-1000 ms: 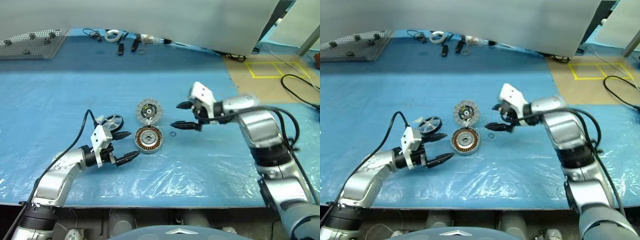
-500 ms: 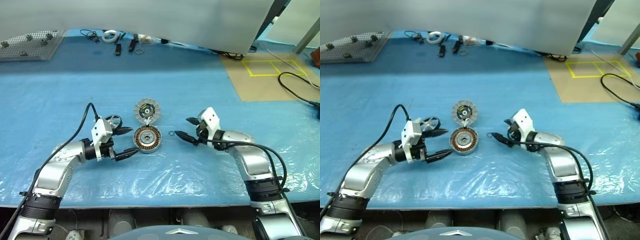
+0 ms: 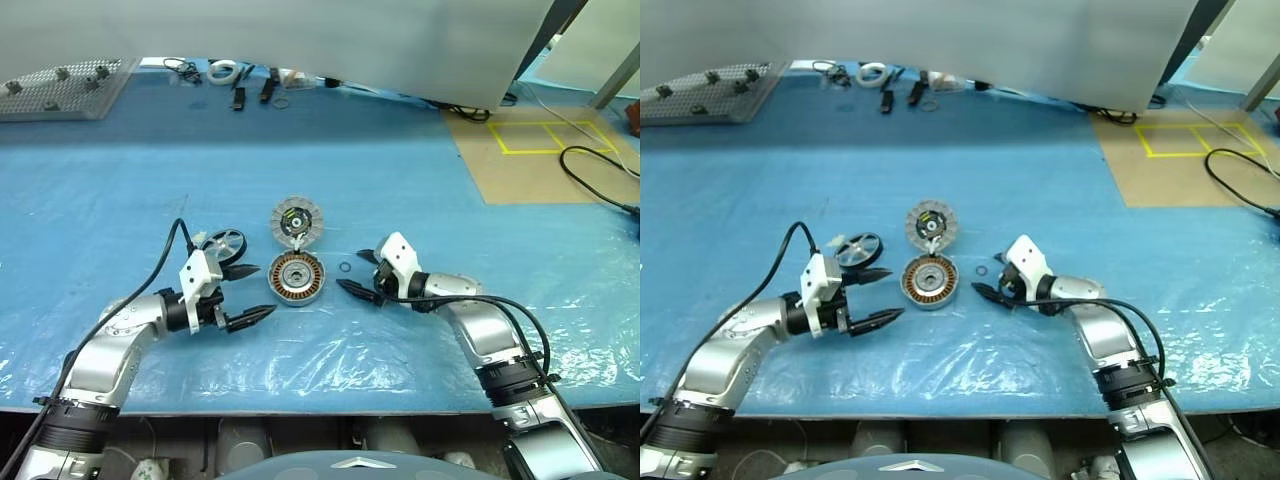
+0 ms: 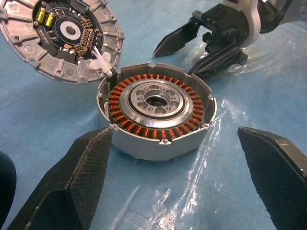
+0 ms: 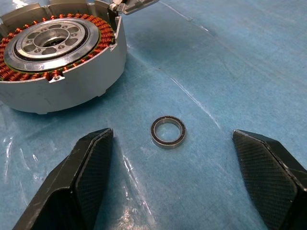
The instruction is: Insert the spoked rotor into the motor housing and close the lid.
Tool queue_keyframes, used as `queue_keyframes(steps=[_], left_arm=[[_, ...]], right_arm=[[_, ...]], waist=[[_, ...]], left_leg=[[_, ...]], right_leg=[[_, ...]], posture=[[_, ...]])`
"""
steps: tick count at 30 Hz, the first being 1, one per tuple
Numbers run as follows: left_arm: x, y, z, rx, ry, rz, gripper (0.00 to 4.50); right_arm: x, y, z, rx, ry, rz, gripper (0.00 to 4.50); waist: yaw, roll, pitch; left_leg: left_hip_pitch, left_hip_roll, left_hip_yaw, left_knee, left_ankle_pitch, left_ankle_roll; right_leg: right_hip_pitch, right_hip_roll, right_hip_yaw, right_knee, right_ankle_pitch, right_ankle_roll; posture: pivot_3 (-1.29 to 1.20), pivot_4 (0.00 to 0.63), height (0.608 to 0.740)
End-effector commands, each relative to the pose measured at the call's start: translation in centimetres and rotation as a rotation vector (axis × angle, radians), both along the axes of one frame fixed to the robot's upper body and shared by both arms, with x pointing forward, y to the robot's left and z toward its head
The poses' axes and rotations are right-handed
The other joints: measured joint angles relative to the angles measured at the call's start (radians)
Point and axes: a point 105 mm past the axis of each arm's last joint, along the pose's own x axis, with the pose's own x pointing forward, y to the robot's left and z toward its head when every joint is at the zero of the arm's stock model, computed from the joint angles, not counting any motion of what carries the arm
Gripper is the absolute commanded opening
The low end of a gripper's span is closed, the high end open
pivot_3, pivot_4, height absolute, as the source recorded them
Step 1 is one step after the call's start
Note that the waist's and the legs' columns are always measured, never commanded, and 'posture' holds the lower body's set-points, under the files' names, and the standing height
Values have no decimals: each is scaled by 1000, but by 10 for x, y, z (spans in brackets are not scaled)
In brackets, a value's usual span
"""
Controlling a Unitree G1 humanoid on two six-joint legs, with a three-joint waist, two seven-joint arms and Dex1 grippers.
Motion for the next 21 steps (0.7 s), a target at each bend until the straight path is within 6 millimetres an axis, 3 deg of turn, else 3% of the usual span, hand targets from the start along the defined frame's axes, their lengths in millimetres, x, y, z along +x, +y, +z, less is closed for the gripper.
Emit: queue_keyframes(steps=[1,14,21], left_arm=[[1,3,3,-4,-38,23,4428],[4,6,-1,-56,-50,105,4428],[-9,17,1,-52,-47,139,4428]], right_arm=[[1,2,-5,-19,-6,9,4219],[4,6,-18,-39,-7,22,4219],[6,5,-25,-45,-1,25,4219]], waist=[[-1,0,0],[-3,0,0],[-4,-1,0]], left_leg=[[0,0,0,0,0,0],[1,1,0,0,0,0],[1,1,0,0,0,0]], right_leg=[[0,0,0,0,0,0],[4,0,1,0,0,0],[4,0,0,-1,0,0]], posture=[[0,150,740],[0,150,740],[0,150,740]])
